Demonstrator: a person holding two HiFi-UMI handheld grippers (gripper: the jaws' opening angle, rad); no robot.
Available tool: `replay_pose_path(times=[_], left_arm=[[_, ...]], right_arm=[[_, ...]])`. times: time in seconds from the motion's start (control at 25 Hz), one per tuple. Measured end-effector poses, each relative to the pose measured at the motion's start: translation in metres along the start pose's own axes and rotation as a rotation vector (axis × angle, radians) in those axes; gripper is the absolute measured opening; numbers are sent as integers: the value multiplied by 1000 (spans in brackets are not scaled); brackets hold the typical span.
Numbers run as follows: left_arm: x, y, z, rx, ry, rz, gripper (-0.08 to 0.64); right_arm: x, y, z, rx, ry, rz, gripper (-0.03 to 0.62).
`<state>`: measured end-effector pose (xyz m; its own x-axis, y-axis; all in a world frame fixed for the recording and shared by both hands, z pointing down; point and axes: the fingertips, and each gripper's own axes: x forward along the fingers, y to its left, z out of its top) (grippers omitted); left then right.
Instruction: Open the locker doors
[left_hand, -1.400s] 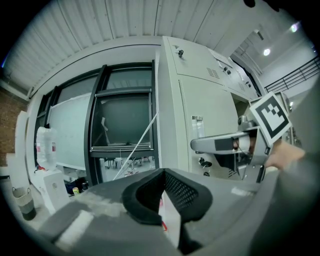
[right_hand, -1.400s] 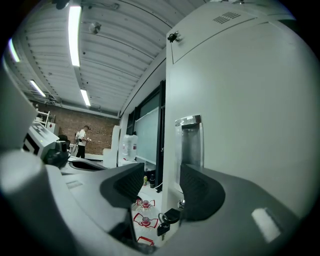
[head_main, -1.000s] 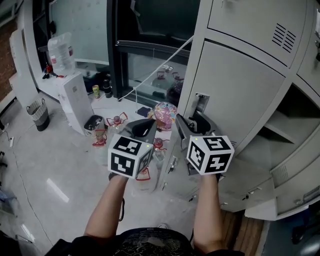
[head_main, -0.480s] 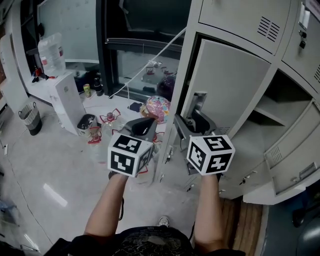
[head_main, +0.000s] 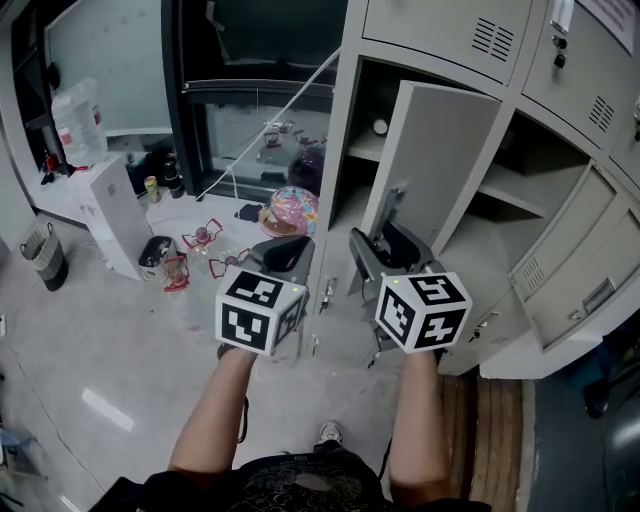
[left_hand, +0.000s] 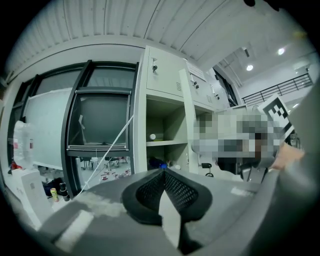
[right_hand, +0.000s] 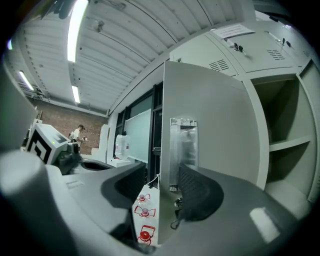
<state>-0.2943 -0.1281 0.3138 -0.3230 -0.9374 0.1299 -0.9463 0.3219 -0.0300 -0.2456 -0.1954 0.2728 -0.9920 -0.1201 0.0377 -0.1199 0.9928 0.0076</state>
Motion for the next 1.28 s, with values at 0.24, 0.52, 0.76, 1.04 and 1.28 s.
replay_pose_path(times=[0.24,0.52,0.76,1.04,1.28], left_arm=[[-7,-21,-5,3,7,-55,-2],[-6,-50,-9,12,18,-120,-2],[-2,-70,-14,16,27,-158,-2],[3,-96,-14,28,44,-166,-2],[16,-121,-3,24,23,-134,-2]], right_arm=[[-29,-6,1,9,-9,-68,192],[-58,-20,3,12,-15,-128,183],[-79,-34,-2,10,-23,-172,164],[-101,-46,-2,6,-28,-149,143],[-121,-58,-4,1,-27,-76,143]])
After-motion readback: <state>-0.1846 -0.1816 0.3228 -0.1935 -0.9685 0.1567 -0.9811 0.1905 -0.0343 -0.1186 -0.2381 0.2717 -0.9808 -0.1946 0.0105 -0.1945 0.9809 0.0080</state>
